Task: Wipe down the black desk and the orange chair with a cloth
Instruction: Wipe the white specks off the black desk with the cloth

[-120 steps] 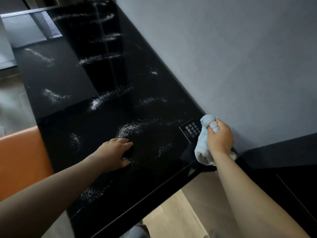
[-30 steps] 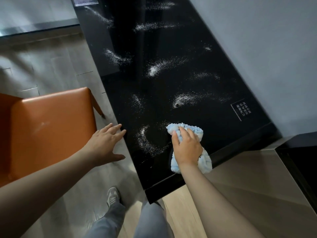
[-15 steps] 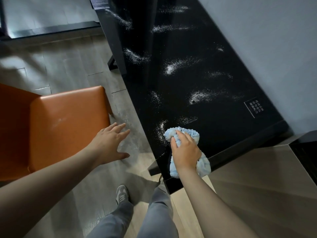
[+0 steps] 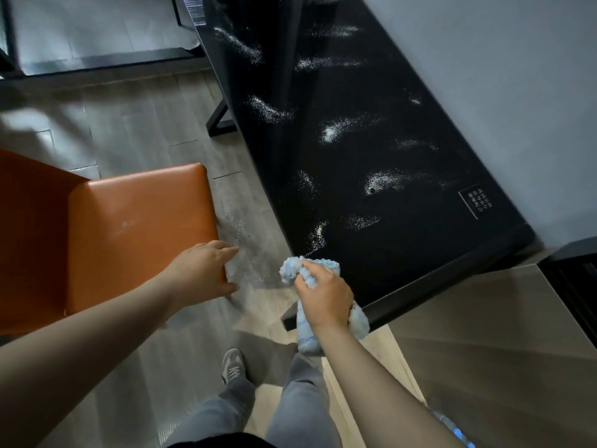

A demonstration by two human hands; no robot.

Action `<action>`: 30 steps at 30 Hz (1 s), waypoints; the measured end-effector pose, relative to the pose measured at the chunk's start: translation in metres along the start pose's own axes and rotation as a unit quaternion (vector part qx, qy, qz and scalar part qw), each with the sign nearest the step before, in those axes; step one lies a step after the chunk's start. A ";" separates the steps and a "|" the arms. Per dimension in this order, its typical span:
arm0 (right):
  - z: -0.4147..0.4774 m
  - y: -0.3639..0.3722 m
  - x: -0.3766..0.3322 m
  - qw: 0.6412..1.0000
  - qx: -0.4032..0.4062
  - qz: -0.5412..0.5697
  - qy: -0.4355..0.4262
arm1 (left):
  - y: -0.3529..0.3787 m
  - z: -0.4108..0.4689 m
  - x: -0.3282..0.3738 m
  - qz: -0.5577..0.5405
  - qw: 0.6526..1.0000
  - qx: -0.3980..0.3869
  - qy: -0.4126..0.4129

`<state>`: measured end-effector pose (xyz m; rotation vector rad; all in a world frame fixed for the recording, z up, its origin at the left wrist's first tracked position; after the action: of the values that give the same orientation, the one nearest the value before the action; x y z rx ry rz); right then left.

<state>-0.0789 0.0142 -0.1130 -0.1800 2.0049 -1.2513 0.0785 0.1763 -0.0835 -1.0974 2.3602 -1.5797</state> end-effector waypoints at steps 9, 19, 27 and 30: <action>-0.014 -0.033 -0.023 1.000 -0.005 0.008 -0.017 | -0.025 -0.008 0.004 0.002 1.000 0.022 0.002; 0.042 -0.139 0.019 0.991 0.123 0.041 0.026 | -0.063 0.041 0.062 -0.004 0.996 0.046 0.070; 0.124 -0.237 0.095 0.981 0.181 0.027 0.061 | -0.081 0.129 0.139 0.020 0.997 0.003 0.077; 0.158 -0.266 0.126 0.978 0.191 0.028 0.075 | -0.087 0.164 0.169 0.038 0.996 -0.009 0.079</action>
<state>-0.1326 -0.2945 0.0020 0.1602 1.8340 -1.6240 0.0716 -0.0704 -0.0357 -0.9046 2.4867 -1.6807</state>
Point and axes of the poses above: each hand's wrist, its own z-axis towards the middle knuckle, its own y-axis out of the palm, x = y × z, the point moved 4 cm from there along z, towards the middle knuckle, and after that the axes turned 2 degrees about y, right-handed, at the moved point
